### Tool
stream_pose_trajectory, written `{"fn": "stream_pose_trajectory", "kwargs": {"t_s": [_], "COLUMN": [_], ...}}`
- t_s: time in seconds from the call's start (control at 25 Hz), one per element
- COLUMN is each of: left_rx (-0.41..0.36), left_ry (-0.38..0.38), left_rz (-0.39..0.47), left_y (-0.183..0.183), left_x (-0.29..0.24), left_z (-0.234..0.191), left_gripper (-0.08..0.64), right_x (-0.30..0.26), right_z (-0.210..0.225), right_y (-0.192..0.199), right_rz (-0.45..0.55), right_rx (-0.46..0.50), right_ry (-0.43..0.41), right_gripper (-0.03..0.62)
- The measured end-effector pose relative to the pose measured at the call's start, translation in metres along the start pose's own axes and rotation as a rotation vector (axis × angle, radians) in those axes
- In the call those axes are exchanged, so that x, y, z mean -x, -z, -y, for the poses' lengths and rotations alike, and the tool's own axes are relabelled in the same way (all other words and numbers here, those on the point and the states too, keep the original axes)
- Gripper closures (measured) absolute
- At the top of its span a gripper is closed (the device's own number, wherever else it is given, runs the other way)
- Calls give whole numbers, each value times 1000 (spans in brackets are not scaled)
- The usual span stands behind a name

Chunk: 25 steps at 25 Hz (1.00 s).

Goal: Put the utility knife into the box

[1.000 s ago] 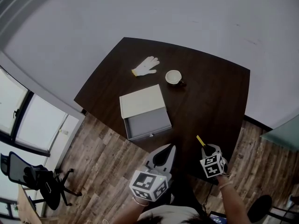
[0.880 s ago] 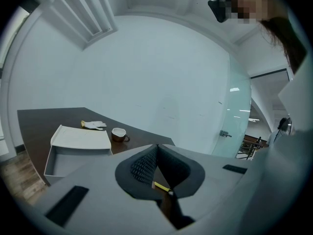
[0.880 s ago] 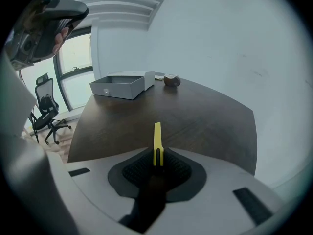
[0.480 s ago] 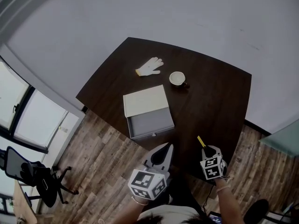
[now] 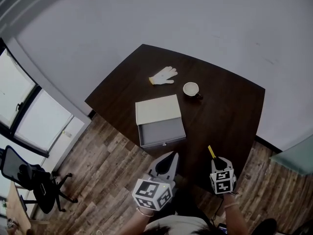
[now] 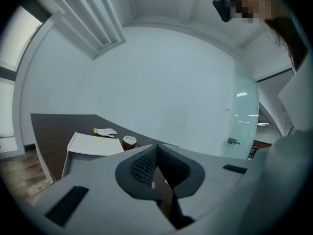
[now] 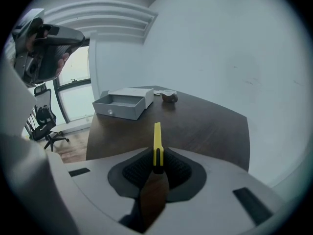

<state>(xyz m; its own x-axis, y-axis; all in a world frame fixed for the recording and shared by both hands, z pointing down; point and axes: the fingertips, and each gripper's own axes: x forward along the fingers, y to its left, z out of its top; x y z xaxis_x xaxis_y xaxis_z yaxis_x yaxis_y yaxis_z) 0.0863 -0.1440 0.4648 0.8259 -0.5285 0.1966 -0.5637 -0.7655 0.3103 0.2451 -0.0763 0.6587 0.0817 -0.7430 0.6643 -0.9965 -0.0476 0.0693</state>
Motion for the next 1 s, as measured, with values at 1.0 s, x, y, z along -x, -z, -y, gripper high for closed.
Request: {"fn": "stream_pose_trajectory", "kwargs": {"t_s": [1.0], "left_rx": [-28], "left_ry": [-10], "left_rz": [80], "left_y": [-46], "left_x": [23], "left_z": [-31], "left_gripper": [543], "right_x": [56], "right_z": [-30], "right_y": [-114], "right_rz": [228], "right_rx": [4], "right_ry": [16], "right_gripper": [520]}}
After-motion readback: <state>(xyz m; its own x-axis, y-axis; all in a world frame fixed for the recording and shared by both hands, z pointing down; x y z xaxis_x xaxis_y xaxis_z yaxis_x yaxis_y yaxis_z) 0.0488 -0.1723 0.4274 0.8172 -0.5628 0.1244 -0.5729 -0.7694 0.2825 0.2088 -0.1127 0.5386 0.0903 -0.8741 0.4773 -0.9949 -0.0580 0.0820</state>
